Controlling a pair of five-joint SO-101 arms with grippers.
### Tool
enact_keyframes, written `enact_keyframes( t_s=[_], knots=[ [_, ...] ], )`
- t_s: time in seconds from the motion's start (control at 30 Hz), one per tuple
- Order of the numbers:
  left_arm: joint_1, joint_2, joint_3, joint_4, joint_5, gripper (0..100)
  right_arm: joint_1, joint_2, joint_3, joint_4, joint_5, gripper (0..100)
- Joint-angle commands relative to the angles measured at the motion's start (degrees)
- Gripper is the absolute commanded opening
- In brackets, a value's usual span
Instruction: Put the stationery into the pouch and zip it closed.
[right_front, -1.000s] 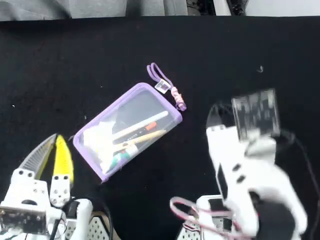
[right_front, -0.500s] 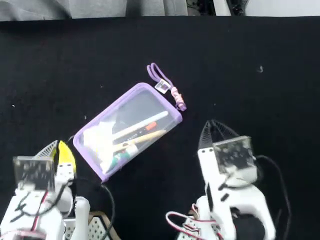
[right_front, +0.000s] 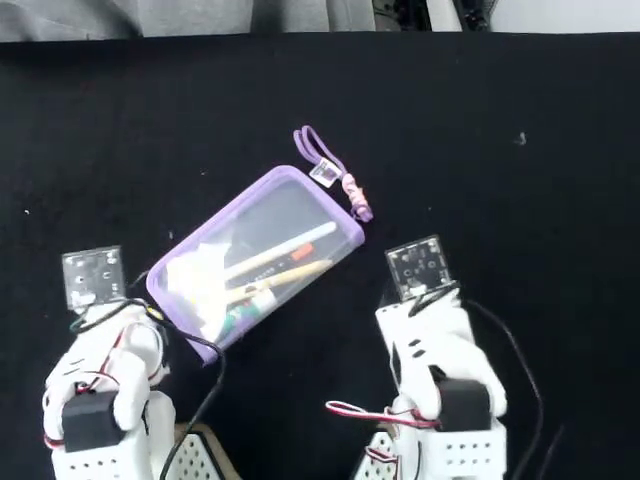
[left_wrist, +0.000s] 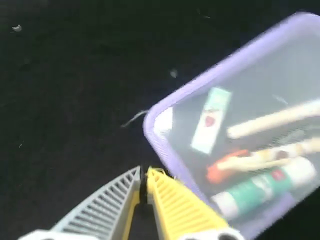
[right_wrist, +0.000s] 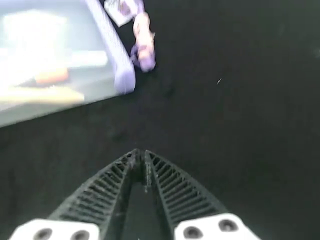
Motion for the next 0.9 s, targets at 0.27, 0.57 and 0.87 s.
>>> enact_keyframes(
  t_s=[0.27, 0.57, 0.87],
  knots=[
    [-1.4, 0.1, 21.0, -14.9, 0.0, 3, 0.8, -4.6, 10.2, 1.6, 1.1, 1.4],
    [7.6, 0.3, 21.1, -10.2, 0.4, 3, 5.8, -4.9, 10.1, 5.1, 1.1, 1.2],
    [7.7, 0.3, 21.1, -10.2, 0.3, 3, 13.1, -5.0, 10.1, 5.1, 1.1, 1.3]
  ],
)
